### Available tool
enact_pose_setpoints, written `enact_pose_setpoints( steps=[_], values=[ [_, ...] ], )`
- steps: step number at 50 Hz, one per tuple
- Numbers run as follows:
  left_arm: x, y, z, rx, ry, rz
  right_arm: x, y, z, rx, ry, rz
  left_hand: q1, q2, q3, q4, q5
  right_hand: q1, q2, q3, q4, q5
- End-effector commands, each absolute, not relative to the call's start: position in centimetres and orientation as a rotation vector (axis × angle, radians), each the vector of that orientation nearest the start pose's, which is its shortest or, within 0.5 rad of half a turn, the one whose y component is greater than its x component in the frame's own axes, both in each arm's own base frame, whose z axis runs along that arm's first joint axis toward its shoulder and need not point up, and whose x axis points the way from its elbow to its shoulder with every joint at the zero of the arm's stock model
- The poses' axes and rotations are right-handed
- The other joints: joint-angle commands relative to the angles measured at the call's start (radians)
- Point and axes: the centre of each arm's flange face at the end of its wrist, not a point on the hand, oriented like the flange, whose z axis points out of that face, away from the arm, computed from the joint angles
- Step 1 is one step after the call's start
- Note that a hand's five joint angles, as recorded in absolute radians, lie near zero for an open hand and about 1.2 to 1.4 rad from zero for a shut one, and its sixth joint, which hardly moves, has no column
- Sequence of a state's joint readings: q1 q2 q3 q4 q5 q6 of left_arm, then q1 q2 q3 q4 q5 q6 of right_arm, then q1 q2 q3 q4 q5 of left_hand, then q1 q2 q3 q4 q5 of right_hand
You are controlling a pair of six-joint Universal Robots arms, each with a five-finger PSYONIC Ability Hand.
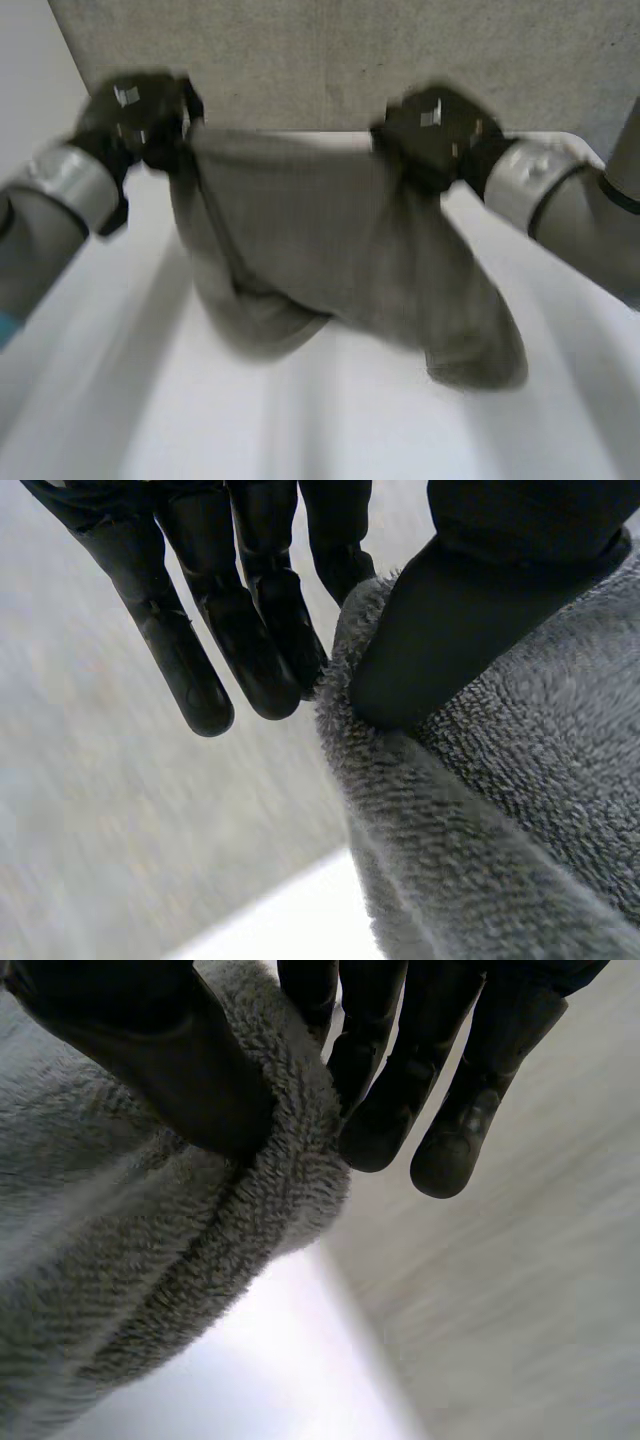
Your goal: Fold the laundry
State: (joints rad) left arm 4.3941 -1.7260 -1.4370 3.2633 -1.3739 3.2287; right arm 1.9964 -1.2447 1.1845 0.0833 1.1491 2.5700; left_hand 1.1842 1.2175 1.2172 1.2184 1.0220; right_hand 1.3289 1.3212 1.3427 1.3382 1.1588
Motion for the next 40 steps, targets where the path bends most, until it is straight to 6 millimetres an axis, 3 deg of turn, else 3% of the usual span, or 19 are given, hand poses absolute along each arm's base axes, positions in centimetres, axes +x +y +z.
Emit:
enact_pose_setpoints(
  steps=[1,3,7,9,12,14,15,16,17,18,19,20,22,25,28,30,33,37,40],
  values=[
    [-25.1,-31.0,43.5,0.473,1.630,-2.974,32.2,-29.3,39.2,-1.034,1.033,-2.721,0.212,0.179,0.179,0.178,0.200,0.067,0.075,0.054,0.058,0.063],
    [-24.7,-31.0,44.4,0.392,1.582,-3.009,31.9,-28.9,40.4,-0.994,0.985,-2.753,0.212,0.179,0.179,0.178,0.200,0.067,0.075,0.054,0.058,0.063],
    [-24.1,-31.3,44.2,0.240,1.612,-3.019,31.6,-28.7,39.7,-1.013,1.037,-2.727,0.212,0.179,0.179,0.178,0.200,0.067,0.075,0.054,0.058,0.063],
    [-23.7,-31.5,41.3,0.176,1.756,-2.943,31.5,-28.7,38.8,-1.038,1.097,-2.687,0.212,0.179,0.179,0.178,0.200,0.067,0.075,0.054,0.058,0.063],
    [-23.3,-31.3,39.6,0.169,1.825,-2.896,31.1,-28.5,36.2,-1.115,1.273,-2.554,0.212,0.179,0.179,0.178,0.200,0.067,0.075,0.054,0.058,0.063],
    [-23.0,-31.0,35.2,0.195,1.994,-2.761,31.1,-28.1,32.8,-1.216,1.446,-2.368,0.212,0.179,0.179,0.178,0.200,0.067,0.075,0.054,0.058,0.063],
    [-23.0,-31.0,35.2,0.195,1.995,-2.761,31.1,-28.1,32.7,-1.217,1.447,-2.367,0.212,0.179,0.179,0.178,0.200,0.067,0.075,0.054,0.058,0.063],
    [-22.8,-30.6,32.7,0.210,2.088,-2.679,31.1,-27.7,30.7,-1.266,1.524,-2.260,0.212,0.179,0.179,0.178,0.200,0.067,0.075,0.054,0.058,0.063],
    [-22.6,-30.2,30.1,0.226,2.182,-2.590,31.1,-27.7,30.7,-1.267,1.524,-2.259,0.212,0.179,0.179,0.178,0.200,0.067,0.075,0.054,0.058,0.063],
    [-22.6,-30.1,30.1,0.226,2.183,-2.589,31.2,-27.2,28.6,-1.313,1.585,-2.142,0.212,0.179,0.179,0.178,0.200,0.067,0.075,0.054,0.058,0.063],
    [-22.3,-29.5,27.6,0.239,2.272,-2.500,31.2,-26.6,26.7,-1.362,1.632,-2.025,0.212,0.179,0.179,0.178,0.200,0.067,0.075,0.054,0.058,0.063],
    [-22.3,-29.5,27.6,0.239,2.273,-2.499,31.2,-26.6,26.6,-1.363,1.633,-2.024,0.212,0.179,0.179,0.178,0.200,0.067,0.075,0.054,0.058,0.063],
    [-21.3,-28.3,22.9,0.254,2.426,-2.321,31.2,-25.1,22.5,-1.464,1.719,-1.791,0.212,0.179,0.179,0.178,0.200,0.067,0.075,0.054,0.058,0.063],
    [-20.8,-26.6,18.3,0.295,2.594,-2.130,30.9,-23.4,18.6,-1.577,1.798,-1.566,0.212,0.179,0.179,0.178,0.200,0.067,0.075,0.054,0.058,0.063],
    [-20.7,-24.9,15.4,0.361,2.722,-1.983,30.6,-22.7,16.9,-1.637,1.831,-1.471,0.212,0.179,0.179,0.178,0.200,0.067,0.075,0.054,0.058,0.063],
    [-20.7,-24.3,14.7,0.389,2.767,-1.936,30.0,-21.5,14.7,-1.753,1.862,-1.324,0.212,0.179,0.179,0.178,0.200,0.054,0.062,0.040,0.045,0.049],
    [-20.3,-23.5,14.1,0.415,2.812,-1.876,29.5,-20.4,14.2,-1.831,1.869,-1.221,0.212,0.179,0.179,0.178,0.200,-0.002,0.006,-0.015,-0.011,-0.006],
    [-20.1,-22.6,13.9,0.456,2.837,-1.815,29.3,-20.0,15.0,-1.833,1.868,-1.195,0.212,0.179,0.179,0.178,0.200,-0.113,-0.105,-0.127,-0.122,-0.117],
    [-20.0,-22.2,15.0,0.517,2.781,-1.837,29.1,-20.1,16.9,-1.789,1.868,-1.267,0.212,0.179,0.179,0.178,0.200,-0.508,-0.500,-0.521,-0.517,-0.512]
  ],
)
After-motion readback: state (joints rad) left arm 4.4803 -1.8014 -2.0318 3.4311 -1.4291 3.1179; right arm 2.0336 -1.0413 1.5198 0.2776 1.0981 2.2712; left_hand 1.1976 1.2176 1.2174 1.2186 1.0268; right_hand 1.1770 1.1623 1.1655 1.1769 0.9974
